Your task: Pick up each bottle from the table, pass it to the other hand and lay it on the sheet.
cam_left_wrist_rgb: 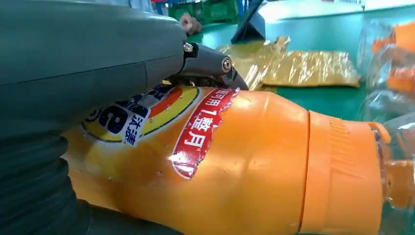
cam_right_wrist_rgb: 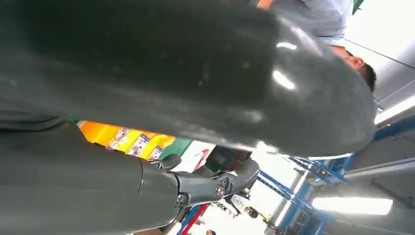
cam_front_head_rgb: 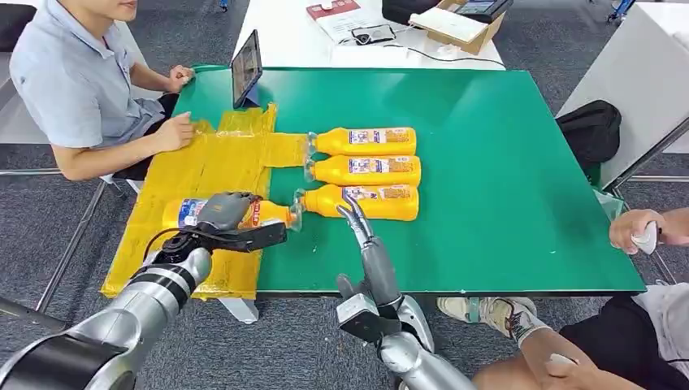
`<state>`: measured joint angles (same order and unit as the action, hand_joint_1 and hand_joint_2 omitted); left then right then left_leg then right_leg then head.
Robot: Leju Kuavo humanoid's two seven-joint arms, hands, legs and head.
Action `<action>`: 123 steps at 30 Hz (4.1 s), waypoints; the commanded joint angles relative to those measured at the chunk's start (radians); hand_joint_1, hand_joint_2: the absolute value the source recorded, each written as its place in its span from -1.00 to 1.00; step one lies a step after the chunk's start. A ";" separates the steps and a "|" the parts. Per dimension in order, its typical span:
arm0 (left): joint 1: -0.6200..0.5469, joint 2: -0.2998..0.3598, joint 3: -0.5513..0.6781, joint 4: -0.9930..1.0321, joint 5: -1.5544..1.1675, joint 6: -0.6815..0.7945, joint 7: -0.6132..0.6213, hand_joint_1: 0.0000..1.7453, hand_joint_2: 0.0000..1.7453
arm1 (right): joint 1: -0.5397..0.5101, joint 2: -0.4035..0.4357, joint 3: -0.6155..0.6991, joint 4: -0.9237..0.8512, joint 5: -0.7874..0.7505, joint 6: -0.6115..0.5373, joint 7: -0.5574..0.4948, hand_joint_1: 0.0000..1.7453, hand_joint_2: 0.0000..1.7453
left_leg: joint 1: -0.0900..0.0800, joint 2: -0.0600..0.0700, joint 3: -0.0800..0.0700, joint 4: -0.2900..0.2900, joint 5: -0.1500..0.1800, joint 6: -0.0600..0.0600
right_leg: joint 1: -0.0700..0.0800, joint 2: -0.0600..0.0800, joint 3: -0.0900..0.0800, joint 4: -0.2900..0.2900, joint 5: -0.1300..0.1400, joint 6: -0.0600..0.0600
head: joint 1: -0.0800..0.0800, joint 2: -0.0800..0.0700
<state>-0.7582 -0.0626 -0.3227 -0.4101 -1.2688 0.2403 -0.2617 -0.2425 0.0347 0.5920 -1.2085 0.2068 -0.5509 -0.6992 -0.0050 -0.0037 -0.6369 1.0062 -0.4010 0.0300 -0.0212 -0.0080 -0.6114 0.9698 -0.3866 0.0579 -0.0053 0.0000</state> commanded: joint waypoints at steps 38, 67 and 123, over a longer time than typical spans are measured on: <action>0.316 -0.087 0.261 -0.674 0.890 -0.189 -0.420 -1.00 1.00 | 0.005 -0.107 0.016 -0.020 0.051 -0.091 0.001 -1.00 -1.00 | 0.001 -0.003 0.005 0.000 -0.003 -0.001 | 0.001 -0.003 0.006 -0.001 -0.003 -0.002 | 0.000 0.000; 0.668 -0.016 0.132 -1.096 1.028 0.028 -0.334 -1.00 1.00 | -0.099 -0.081 -0.323 0.457 0.623 0.035 0.300 -1.00 1.00 | 0.000 0.000 0.003 -0.001 -0.003 -0.002 | 0.000 0.001 0.003 -0.001 -0.002 -0.001 | 0.000 0.000; 0.515 -0.003 0.077 -0.941 1.043 -0.015 -0.331 -1.00 1.00 | -0.553 -0.104 -0.233 0.904 0.769 0.356 0.441 -1.00 1.00 | 0.000 0.000 0.002 0.000 -0.001 -0.001 | 0.000 0.001 0.002 0.000 -0.001 -0.001 | 0.000 0.000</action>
<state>-0.1852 -0.0992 -0.2167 -1.4352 -0.2438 0.2423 -0.5943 -0.6916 -0.0725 0.3090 -0.4460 0.9667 -0.2690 -0.2678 -0.0055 -0.0038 -0.6371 1.0063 -0.4012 0.0302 -0.0217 -0.0079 -0.6116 0.9696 -0.3866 0.0587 -0.0057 0.0000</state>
